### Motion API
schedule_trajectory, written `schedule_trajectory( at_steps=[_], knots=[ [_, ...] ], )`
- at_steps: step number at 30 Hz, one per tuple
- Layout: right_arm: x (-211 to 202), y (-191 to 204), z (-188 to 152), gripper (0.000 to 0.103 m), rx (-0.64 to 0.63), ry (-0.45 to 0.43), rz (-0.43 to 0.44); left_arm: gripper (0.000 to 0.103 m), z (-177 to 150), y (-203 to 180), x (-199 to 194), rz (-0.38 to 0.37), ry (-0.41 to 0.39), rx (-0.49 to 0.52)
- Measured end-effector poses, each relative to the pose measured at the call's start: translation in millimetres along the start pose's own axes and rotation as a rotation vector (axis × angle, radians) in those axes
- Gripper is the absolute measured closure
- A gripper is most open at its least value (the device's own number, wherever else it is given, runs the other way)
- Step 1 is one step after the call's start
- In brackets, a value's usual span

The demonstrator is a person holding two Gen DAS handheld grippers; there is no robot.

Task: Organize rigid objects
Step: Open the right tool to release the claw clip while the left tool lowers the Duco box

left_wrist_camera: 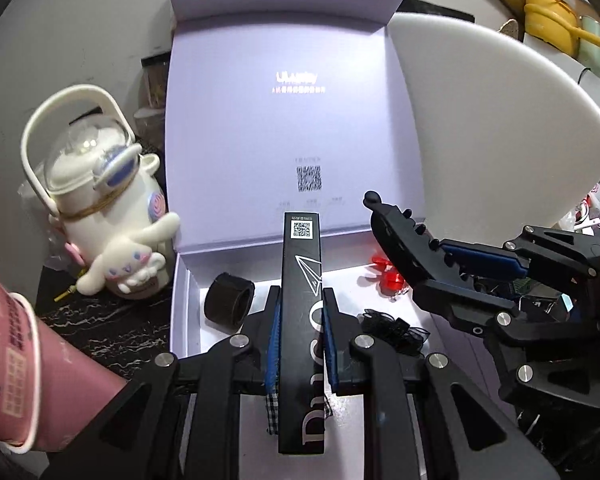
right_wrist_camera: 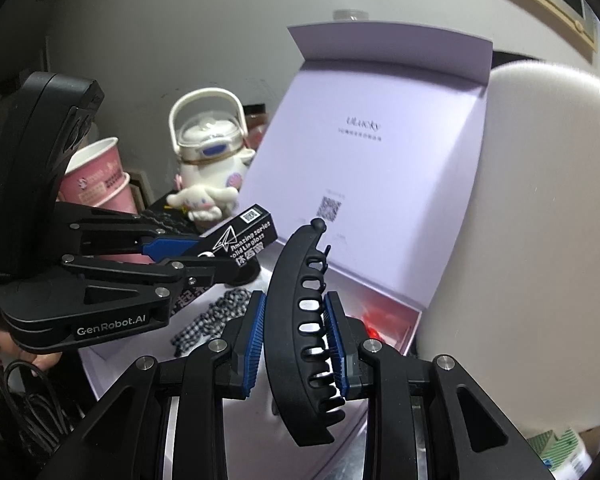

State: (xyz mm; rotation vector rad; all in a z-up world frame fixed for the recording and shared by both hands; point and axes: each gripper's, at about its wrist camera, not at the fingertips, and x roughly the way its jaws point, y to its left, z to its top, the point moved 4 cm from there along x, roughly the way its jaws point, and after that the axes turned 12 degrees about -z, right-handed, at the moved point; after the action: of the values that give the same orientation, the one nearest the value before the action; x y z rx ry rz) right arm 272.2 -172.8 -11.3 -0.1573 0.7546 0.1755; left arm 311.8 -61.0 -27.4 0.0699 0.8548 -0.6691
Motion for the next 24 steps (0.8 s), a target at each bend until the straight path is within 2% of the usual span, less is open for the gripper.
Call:
schedule_trajectory(
  at_steps=[11, 24],
  knots=[
    [28.4, -1.4, -9.6, 0.074, 0.011, 0.068, 0.022, 0.085, 0.6, 10.4, 26.6, -0.003, 0.062, -0.019],
    [52.0, -1.1, -22.3, 0.074, 0.005, 0.138, 0.029, 0.085, 2.0, -0.2, 56.0, -0.003, 0.144, 0.011]
  ],
)
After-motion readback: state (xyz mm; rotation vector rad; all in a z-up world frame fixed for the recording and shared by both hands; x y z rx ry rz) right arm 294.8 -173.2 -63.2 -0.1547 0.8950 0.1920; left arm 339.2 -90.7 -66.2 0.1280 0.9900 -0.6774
